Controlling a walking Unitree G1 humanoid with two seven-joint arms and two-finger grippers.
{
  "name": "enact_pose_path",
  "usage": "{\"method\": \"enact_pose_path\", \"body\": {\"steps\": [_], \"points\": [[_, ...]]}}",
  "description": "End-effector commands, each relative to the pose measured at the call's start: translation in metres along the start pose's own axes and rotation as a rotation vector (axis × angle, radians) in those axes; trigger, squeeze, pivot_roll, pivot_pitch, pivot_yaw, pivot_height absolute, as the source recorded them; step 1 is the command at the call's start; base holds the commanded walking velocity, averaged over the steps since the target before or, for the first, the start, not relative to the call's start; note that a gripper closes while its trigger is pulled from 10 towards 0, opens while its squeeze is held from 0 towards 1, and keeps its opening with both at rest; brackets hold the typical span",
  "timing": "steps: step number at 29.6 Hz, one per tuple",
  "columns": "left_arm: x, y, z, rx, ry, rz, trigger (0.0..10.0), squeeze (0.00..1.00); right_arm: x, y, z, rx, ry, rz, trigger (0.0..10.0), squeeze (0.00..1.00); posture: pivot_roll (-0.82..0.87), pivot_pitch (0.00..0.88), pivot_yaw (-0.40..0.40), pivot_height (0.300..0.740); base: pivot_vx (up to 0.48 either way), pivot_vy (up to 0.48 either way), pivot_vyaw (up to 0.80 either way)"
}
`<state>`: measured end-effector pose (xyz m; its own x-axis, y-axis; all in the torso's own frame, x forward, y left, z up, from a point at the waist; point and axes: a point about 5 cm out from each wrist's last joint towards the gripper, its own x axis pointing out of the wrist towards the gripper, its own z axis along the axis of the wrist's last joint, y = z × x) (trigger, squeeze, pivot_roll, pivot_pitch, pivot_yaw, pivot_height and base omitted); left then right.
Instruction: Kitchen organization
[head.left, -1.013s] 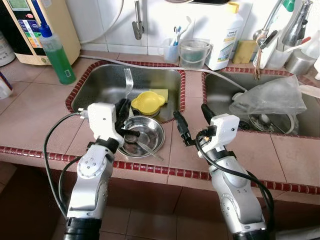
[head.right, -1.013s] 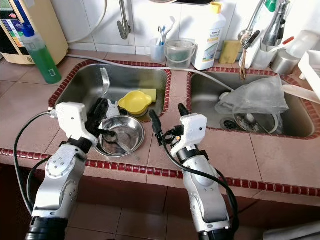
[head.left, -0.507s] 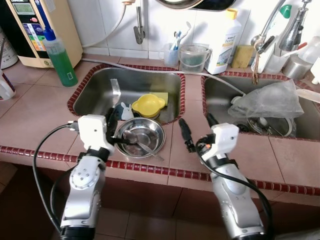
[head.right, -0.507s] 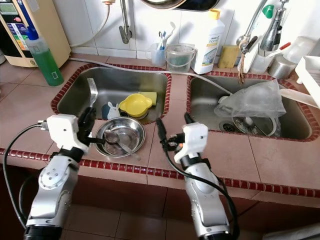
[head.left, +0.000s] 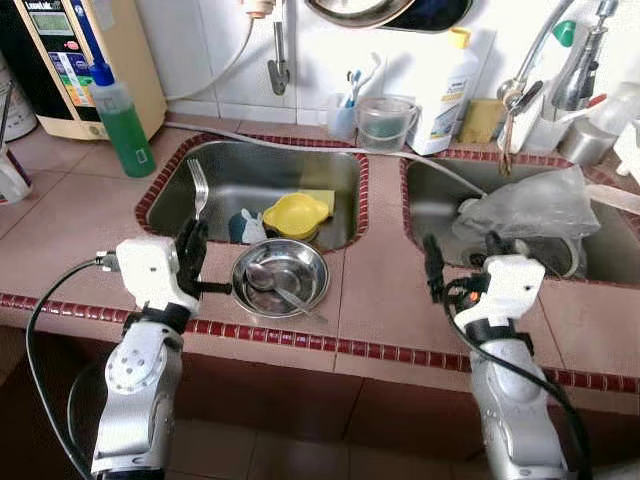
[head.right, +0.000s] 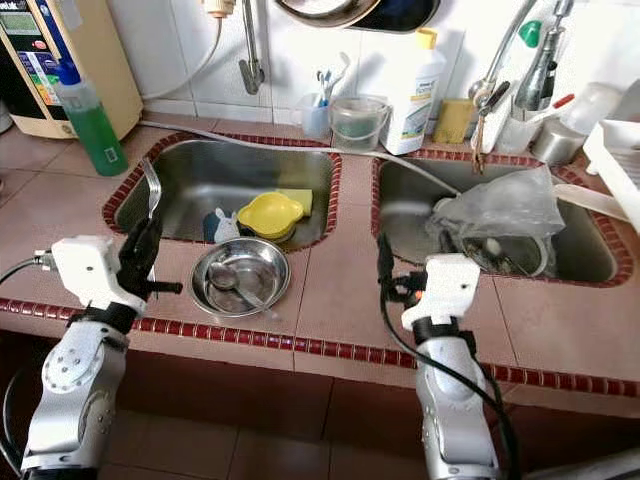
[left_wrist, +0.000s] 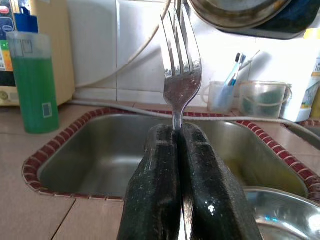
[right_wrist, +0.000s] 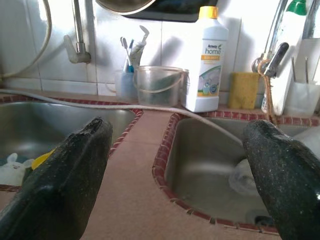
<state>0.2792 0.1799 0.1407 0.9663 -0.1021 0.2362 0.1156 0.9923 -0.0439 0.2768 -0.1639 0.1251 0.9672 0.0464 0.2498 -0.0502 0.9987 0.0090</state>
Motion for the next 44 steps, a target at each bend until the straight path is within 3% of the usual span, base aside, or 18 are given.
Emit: {"method": "enact_pose_path", "body": {"steps": [1,16,44], "points": [[0.001,-0.001,0.001,0.002,0.003,-0.01,10.0,0.0,0.002,0.004,0.006,-0.001,-0.028,0.012,10.0,0.0,0.01,0.005,0.001,0.74,0.0,0.0,0.0],[0.007,-0.009,-0.001,0.011,0.038,-0.105,10.0,0.0,0.001,0.015,0.005,0.003,-0.024,0.061,10.0,0.0,0.0,0.009,0.009,0.74,0.0,0.0,0.0],[0.011,-0.017,-0.001,-0.005,0.055,-0.13,10.0,0.0,-0.003,0.021,0.004,0.033,-0.006,0.08,10.0,0.0,-0.01,0.043,0.013,0.74,0.335,0.0,0.0]]}}
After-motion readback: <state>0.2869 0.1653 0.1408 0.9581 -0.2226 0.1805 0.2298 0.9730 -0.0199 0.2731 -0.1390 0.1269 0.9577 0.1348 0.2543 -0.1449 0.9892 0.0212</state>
